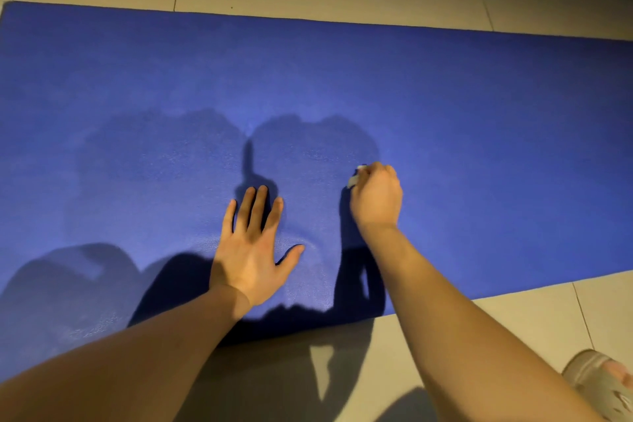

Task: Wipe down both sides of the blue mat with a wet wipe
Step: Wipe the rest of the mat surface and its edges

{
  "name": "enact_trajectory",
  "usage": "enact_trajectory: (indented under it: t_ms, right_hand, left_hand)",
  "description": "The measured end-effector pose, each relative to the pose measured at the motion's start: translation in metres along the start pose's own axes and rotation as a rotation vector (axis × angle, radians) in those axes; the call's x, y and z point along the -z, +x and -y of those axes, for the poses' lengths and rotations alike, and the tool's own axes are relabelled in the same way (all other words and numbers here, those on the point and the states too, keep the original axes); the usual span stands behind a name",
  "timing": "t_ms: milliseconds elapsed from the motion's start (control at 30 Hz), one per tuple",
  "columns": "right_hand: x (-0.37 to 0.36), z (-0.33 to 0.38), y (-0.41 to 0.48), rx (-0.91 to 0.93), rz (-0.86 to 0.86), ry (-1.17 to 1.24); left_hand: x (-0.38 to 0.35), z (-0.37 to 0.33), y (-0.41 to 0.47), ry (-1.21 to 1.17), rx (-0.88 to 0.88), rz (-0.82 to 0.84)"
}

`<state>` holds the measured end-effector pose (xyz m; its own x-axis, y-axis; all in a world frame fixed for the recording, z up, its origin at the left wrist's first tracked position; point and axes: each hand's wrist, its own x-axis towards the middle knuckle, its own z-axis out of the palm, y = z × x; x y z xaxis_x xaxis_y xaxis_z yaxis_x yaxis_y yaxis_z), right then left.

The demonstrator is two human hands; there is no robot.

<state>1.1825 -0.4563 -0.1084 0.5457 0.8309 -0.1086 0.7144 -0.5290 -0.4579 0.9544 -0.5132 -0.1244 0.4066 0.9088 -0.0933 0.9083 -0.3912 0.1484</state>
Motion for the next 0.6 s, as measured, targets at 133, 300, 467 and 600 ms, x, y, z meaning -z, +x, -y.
enact_trajectory:
  t_ms: [133, 300, 467, 600]
  right_hand:
    - [-0.019, 0.036, -0.029, 0.171, 0.105, -0.002]
    - [-0.004, 0.024, -0.022, 0.331, 0.144, -0.067]
    - [0.02, 0.0, -0.002, 0.186, -0.026, -0.073]
    - [0.001, 0.024, 0.006, 0.043, 0.012, 0.004]
  left_hand:
    - [0.0, 0.0, 0.0, -0.015, -0.002, -0.007]
    - [0.001, -0.001, 0.0, -0.009, 0.003, 0.001]
    - [-0.002, 0.001, -0.001, -0.015, 0.007, 0.001]
    - [-0.004, 0.002, 0.0, -0.044, 0.016, 0.007]
